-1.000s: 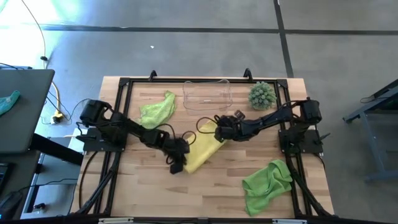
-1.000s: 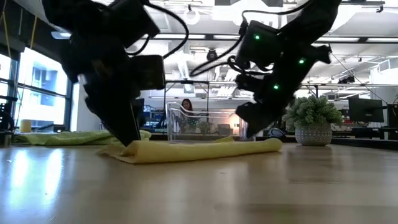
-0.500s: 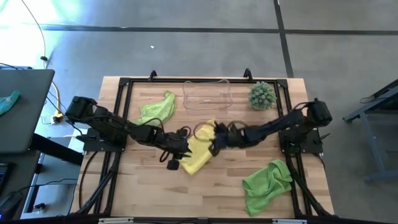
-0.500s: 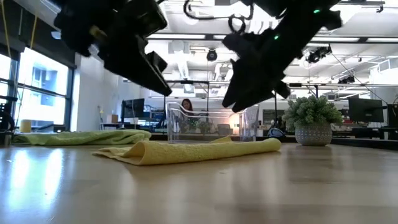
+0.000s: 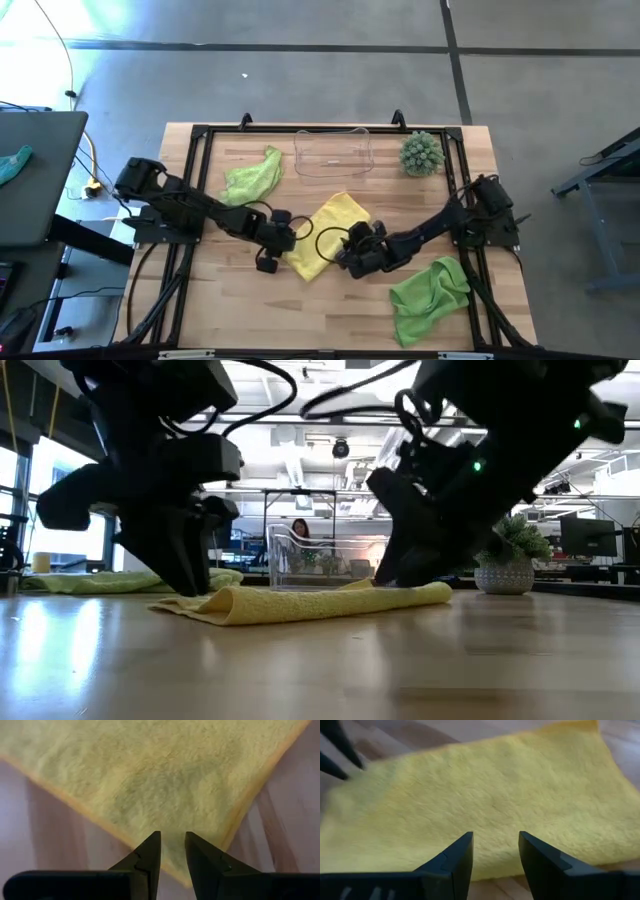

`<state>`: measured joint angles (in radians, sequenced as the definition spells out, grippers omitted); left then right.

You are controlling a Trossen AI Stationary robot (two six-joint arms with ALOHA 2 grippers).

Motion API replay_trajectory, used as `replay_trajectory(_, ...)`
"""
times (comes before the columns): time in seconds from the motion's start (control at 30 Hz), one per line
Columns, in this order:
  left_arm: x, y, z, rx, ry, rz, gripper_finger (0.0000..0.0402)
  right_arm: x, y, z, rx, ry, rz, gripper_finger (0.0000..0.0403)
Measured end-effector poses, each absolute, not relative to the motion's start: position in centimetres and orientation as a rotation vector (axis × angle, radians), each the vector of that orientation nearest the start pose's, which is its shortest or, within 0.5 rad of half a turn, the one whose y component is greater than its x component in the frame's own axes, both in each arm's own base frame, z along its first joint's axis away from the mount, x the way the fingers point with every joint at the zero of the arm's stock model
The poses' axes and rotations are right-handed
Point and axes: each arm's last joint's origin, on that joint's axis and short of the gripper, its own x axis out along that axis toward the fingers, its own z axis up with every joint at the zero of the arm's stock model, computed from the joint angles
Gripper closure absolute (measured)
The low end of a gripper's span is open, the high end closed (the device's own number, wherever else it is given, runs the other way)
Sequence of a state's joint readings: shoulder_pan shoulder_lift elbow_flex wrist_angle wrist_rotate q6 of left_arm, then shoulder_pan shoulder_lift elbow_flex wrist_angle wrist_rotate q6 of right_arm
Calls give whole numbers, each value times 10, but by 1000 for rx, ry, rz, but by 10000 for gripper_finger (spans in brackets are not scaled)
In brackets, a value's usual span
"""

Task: Roll microfiber towels into tight, uniform cylinder then place into a basket
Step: Roll the yellow microfiber towel

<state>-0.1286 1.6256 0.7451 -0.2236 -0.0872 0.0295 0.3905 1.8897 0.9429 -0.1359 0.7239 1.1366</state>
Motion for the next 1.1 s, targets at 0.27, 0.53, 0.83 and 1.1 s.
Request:
replay_trajectory(0.27, 287, -58, 115, -71, 1072, -52, 323, 315, 93, 100, 308, 729, -804, 254)
replay_trajectory(0.53, 301, -88, 129, -98, 812, -180, 323, 320, 74, 115, 229, 782, -802, 254)
replay_trajectory(0.83, 295, -96, 141, 293, 742, -277, 323, 327, 134, 175, 60, 807, -371, 254)
replay_trajectory(1.1, 293, -99, 132, 616, 757, -245, 275, 308, 184, 179, -240, 861, -7, 253)
